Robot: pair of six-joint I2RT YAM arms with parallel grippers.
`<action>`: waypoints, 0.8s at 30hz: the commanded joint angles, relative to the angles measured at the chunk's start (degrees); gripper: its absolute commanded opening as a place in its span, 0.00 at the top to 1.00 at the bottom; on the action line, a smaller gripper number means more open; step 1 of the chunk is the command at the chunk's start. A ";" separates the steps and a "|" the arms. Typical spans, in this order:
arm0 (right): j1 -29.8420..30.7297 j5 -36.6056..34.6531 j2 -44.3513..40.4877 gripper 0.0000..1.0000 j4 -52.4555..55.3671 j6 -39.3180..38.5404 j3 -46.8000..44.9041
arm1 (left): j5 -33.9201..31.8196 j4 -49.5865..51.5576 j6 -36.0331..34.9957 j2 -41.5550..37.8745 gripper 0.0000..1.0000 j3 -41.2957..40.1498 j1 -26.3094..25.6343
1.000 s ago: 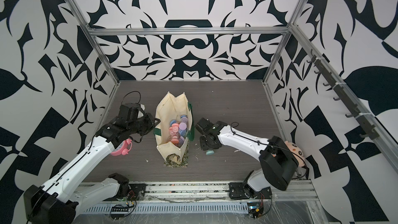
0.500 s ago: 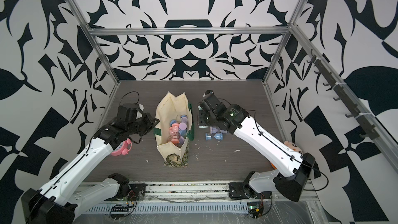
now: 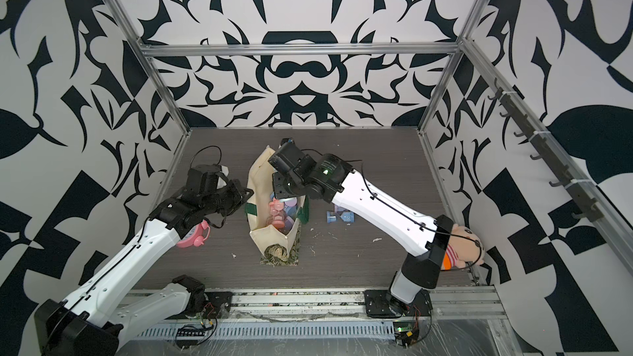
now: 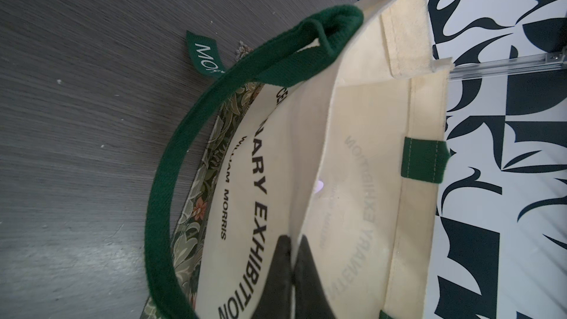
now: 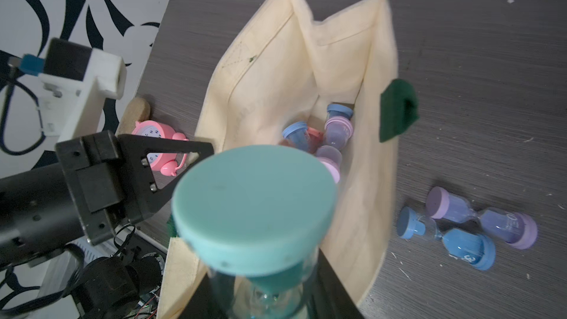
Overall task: Put the hourglass into the canvas bag
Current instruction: Place the hourglass in the canvas bag.
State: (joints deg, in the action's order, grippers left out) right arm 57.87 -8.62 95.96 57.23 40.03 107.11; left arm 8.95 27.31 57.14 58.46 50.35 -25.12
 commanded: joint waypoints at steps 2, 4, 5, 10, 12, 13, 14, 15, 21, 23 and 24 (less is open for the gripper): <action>0.76 -0.81 4.53 0.99 3.47 0.76 5.33 | 1.00 -1.04 -0.37 -0.56 1.00 -0.78 0.07; 0.74 -0.80 7.36 1.00 4.95 1.15 6.59 | 1.11 -1.23 -0.26 -0.58 1.00 -0.76 0.05; 0.76 -0.55 8.63 1.00 5.24 1.42 6.94 | 1.03 -1.29 -0.20 -0.54 1.00 -0.78 0.07; 0.71 2.54 13.35 1.00 4.01 3.60 5.15 | 1.06 -1.63 -0.10 -0.45 1.00 -0.67 0.05; 0.99 3.84 15.03 1.00 3.45 4.19 4.17 | 1.29 -1.67 -0.19 -0.36 1.00 -0.60 0.07; 1.10 4.18 15.65 1.00 3.26 4.51 3.79 | 1.27 -1.67 -0.25 -0.36 1.00 -0.53 0.05; 1.11 4.70 16.29 1.00 3.17 4.99 3.25 | 1.26 -1.65 -0.43 -0.36 1.00 -0.43 0.04; 1.19 5.07 16.76 1.00 2.94 5.41 2.58 | 1.39 -1.67 -0.54 -0.36 1.00 -0.43 0.07; 1.20 7.96 17.91 0.89 0.11 7.05 -2.51 | 1.65 -1.73 -0.99 -0.23 1.00 -0.41 0.06; 1.26 8.10 18.29 0.79 0.34 6.96 -2.49 | 1.64 -1.76 -1.07 -0.12 1.00 -0.52 0.07; 1.28 8.01 18.25 0.72 0.34 6.75 -2.31 | 1.70 -1.82 -1.05 -0.03 1.00 -0.58 0.05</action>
State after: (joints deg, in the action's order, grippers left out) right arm 58.70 -1.61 115.15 58.81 45.78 104.86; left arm 9.63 26.70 56.99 58.46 50.24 -25.08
